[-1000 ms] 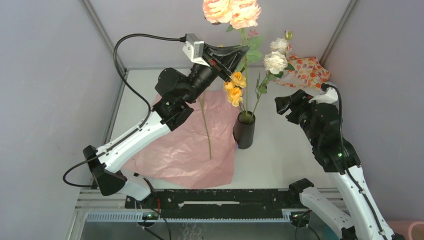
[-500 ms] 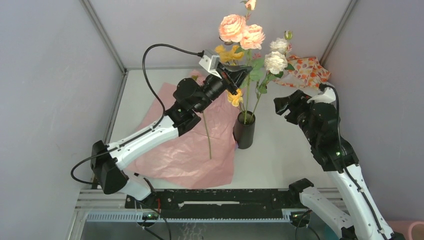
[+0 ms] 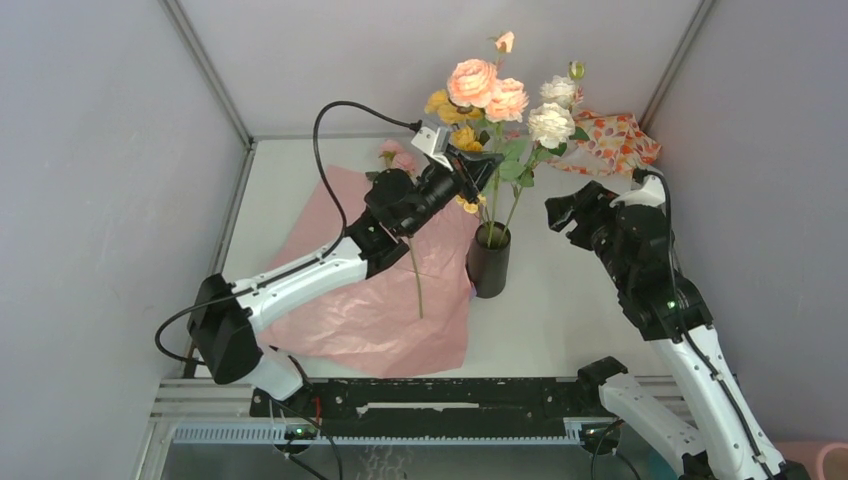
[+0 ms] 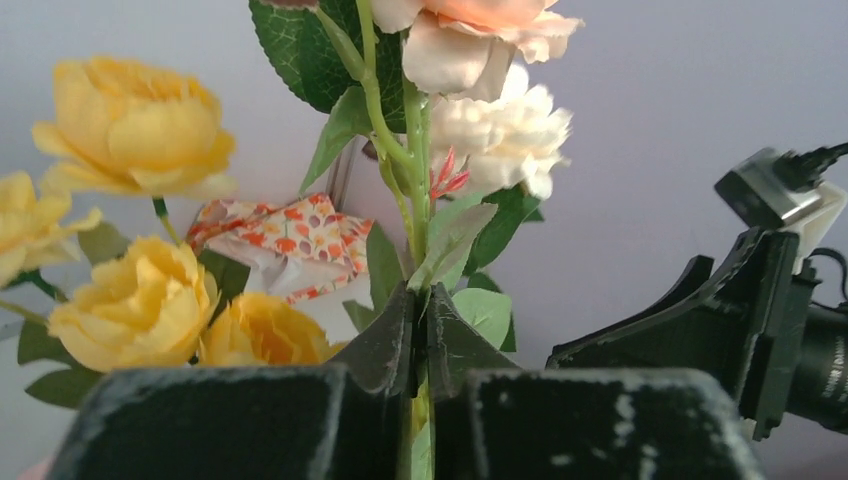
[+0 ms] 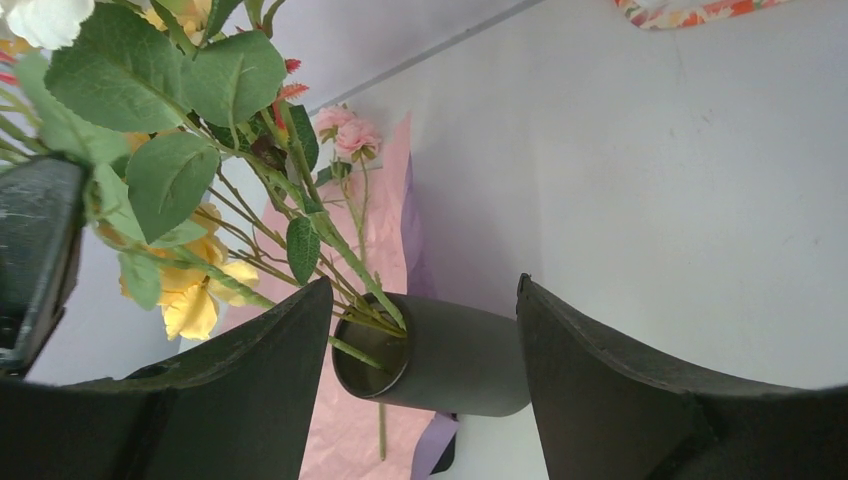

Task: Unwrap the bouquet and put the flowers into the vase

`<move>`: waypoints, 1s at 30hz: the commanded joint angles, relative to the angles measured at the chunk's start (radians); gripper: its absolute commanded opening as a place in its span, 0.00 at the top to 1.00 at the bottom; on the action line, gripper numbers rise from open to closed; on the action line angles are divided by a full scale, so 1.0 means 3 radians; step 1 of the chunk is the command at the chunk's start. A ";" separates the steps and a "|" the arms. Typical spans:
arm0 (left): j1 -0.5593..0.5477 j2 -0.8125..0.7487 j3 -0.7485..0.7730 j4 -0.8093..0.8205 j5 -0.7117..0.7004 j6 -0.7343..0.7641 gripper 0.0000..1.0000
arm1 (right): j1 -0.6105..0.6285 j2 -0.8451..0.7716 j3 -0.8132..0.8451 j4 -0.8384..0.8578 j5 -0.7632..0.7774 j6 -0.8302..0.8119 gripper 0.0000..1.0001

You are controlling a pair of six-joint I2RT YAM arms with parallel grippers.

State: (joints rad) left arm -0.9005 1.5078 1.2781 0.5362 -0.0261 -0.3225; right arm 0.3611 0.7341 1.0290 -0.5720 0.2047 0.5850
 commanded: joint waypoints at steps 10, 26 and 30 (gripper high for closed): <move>-0.0065 0.0052 -0.0258 0.0024 -0.0184 -0.0121 0.76 | -0.0017 0.0017 -0.0048 0.0176 -0.0028 0.0034 0.23; -0.0121 -0.0142 -0.0466 -0.0297 -0.0249 -0.0133 0.50 | -0.0017 0.0056 -0.0048 0.0222 -0.0102 0.0054 0.24; -0.0140 -0.0348 -0.0569 -0.0362 -0.0287 -0.0112 0.49 | -0.0020 0.0058 -0.0047 0.0224 -0.0109 0.0052 0.24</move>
State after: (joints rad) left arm -0.9321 1.5047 1.1297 0.4362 -0.0929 -0.3511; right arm 0.3603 0.7555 1.0142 -0.5564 0.1806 0.5903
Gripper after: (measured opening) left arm 0.507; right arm 0.766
